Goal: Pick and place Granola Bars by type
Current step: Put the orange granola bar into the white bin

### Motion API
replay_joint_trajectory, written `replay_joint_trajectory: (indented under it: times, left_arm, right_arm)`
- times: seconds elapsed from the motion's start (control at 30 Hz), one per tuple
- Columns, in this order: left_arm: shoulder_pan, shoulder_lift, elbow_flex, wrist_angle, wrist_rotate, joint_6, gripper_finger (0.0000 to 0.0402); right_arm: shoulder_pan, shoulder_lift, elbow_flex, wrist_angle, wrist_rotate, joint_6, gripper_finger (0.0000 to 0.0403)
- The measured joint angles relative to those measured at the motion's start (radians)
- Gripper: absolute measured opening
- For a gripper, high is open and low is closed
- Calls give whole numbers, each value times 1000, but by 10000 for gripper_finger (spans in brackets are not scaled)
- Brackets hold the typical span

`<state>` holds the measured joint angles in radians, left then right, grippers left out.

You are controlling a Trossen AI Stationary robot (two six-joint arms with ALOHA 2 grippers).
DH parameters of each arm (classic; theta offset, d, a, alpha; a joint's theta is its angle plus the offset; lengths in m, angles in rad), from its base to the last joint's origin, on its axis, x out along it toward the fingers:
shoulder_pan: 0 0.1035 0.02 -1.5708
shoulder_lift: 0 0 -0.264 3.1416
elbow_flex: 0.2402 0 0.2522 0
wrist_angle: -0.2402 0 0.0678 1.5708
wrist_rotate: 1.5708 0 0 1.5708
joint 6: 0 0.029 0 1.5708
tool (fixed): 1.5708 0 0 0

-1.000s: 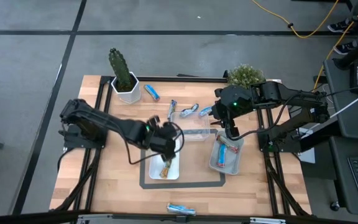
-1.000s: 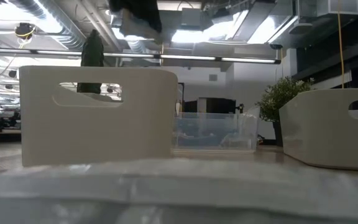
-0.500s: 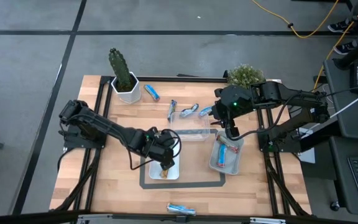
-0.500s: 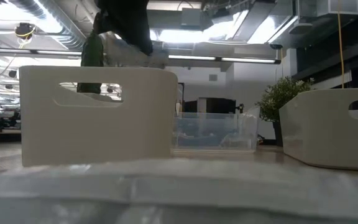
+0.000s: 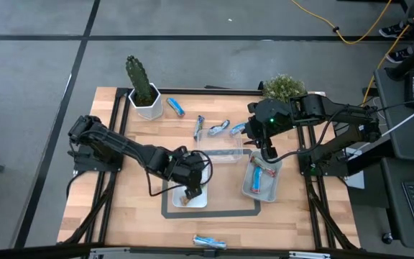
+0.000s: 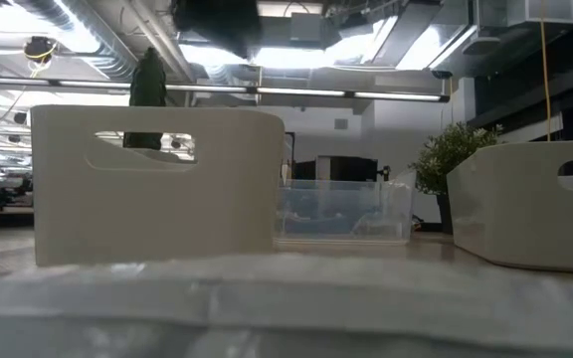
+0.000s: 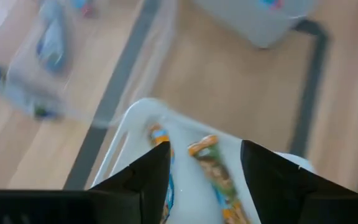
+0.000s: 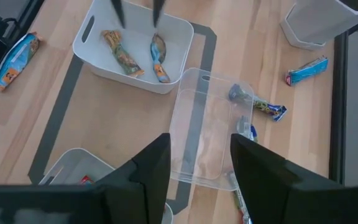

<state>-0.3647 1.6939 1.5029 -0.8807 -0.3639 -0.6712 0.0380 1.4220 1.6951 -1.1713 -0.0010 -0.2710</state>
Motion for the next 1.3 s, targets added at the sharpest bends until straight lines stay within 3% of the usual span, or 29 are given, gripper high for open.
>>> replay_joint_trajectory:
  times: [0.37,0.6,0.87,1.3]
  left_arm:
    - [-118,-1,218,85,85,364,187]
    - [-194,-1,250,85,101,368,186]
    - [-263,13,190,85,96,364,186]
    - [-316,247,183,95,221,475,200]
  right_arm:
    - [0,0,0,0,-1,0,169]
    - [0,0,0,-1,-2,-3,169]
    - [0,0,0,0,-1,0,169]
    - [0,0,0,17,-1,55,169]
